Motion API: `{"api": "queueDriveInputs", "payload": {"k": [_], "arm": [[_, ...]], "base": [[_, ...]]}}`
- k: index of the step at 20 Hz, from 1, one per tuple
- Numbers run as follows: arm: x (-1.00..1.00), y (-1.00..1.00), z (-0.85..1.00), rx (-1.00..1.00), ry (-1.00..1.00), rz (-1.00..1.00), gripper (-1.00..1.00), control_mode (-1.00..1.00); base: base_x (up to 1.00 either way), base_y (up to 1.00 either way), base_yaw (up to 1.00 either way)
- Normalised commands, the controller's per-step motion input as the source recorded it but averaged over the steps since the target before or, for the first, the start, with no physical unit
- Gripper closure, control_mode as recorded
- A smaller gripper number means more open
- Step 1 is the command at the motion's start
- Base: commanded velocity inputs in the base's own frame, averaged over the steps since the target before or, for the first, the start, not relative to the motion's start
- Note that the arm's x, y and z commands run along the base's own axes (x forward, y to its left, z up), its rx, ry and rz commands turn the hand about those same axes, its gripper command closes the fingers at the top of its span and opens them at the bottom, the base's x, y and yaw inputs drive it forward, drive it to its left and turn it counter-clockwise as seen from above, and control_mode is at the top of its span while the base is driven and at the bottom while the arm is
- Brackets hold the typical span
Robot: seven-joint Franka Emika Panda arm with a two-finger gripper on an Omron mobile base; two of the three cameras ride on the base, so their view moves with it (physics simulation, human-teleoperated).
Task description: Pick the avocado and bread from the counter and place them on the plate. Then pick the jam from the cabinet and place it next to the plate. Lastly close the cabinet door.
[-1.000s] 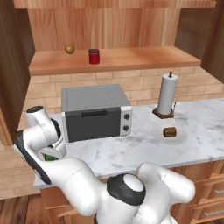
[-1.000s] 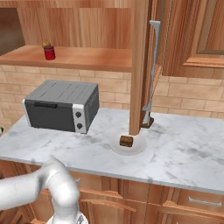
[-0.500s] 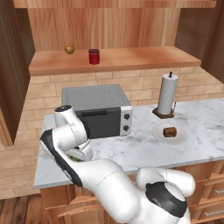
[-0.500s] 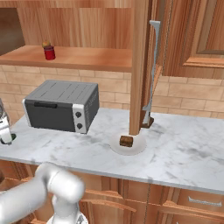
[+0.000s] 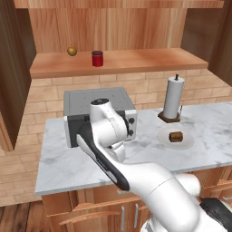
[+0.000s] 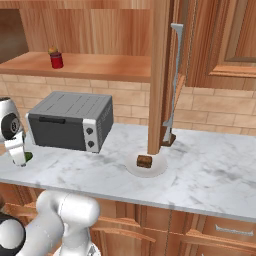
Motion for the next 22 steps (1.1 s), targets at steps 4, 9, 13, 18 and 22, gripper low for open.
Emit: {"api": "queueDriveInputs", "payload": {"k": [4,9,13,18,22], "arm": [[-0.21,-0.75,0.51,-0.02,0.00,-0.15,1.00,-1.00],[-0.09,-0.77,0.45,-0.04,0.00,-0.12,1.00,-1.00],[-0.01,-0.81,0.35,-0.03,0.00,-0.11,1.00,-1.00],[0.00,-0.82,0.20,-0.02,-0.03,-0.05,1.00,-1.00],[0.00,-0.82,0.13,0.00,-0.07,0.00,1.00,-1.00]], "base": [[0.00,0.00,0.00],[0.00,0.00,0.00],[0.00,0.00,0.00],[0.00,0.00,0.00],[0.00,0.00,0.00]]}}
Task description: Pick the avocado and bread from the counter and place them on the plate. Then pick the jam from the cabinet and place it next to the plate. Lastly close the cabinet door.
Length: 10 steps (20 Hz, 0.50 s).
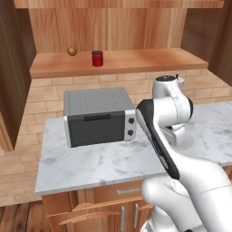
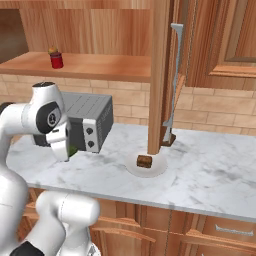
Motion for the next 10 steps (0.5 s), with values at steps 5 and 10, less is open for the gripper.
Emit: {"api": "queueDriveInputs", "payload": {"k": [5,10], "arm": [[0.00,-0.77,0.03,-0.01,-0.09,0.00,1.00,-1.00],[0.00,-0.69,0.00,0.00,-0.05,0.02,1.00,-1.00]], "base": [[0.00,0.00,0.00],[0.00,0.00,0.00]]}}
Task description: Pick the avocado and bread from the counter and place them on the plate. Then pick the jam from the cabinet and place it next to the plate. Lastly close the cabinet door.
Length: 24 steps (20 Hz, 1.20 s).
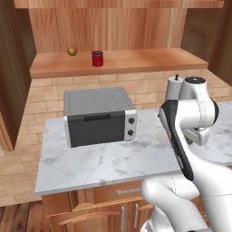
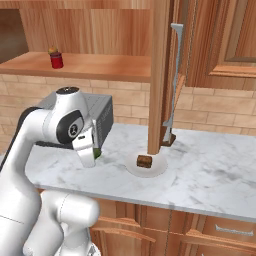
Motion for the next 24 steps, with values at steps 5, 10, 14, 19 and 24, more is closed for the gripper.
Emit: {"api": "queueDriveInputs", "payload": {"k": [5,10,14,19,24], "arm": [[0.03,-0.56,0.00,-0.02,0.00,0.06,1.00,-1.00],[0.06,-0.48,0.00,0.00,-0.02,0.06,1.00,-1.00],[0.21,-0.28,0.00,0.00,-0.04,0.07,1.00,-1.00],[0.24,-0.15,0.00,0.00,-0.04,0.12,1.00,-1.00],[0.27,-0.03,0.00,0.00,0.00,0.11,1.00,-1.00]], "base": [[0.00,0.00,0.00],[0.00,0.00,0.00],[0.00,0.00,0.00],[0.00,0.00,0.00],[0.00,0.00,0.00]]}}
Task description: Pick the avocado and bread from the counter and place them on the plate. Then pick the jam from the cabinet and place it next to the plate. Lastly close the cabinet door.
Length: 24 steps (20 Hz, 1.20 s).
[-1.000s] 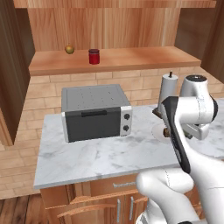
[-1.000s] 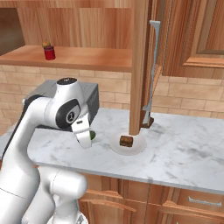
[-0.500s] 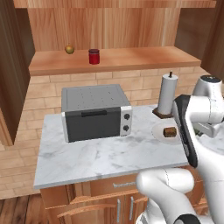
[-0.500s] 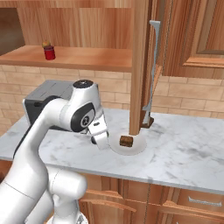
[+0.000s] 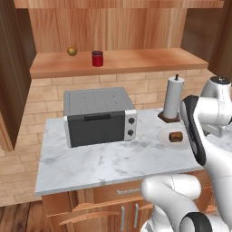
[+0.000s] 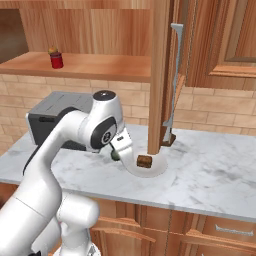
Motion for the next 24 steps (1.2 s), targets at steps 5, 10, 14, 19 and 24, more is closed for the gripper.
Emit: {"api": "queueDriveInputs", "payload": {"k": [5,10,14,19,24], "arm": [[0.28,0.00,-0.12,-0.01,0.00,0.09,1.00,-1.00],[0.24,-0.05,-0.26,-0.02,0.00,0.09,1.00,-1.00],[0.16,-0.18,-0.34,-0.01,0.00,0.08,1.00,-1.00],[0.15,-0.16,-0.29,0.00,0.00,0.06,1.00,-1.00],[0.12,-0.09,-0.17,0.00,0.00,0.01,1.00,-1.00]], "base": [[0.00,0.00,0.00],[0.00,0.00,0.00],[0.00,0.00,0.00],[0.00,0.00,0.00],[0.00,0.00,0.00]]}}
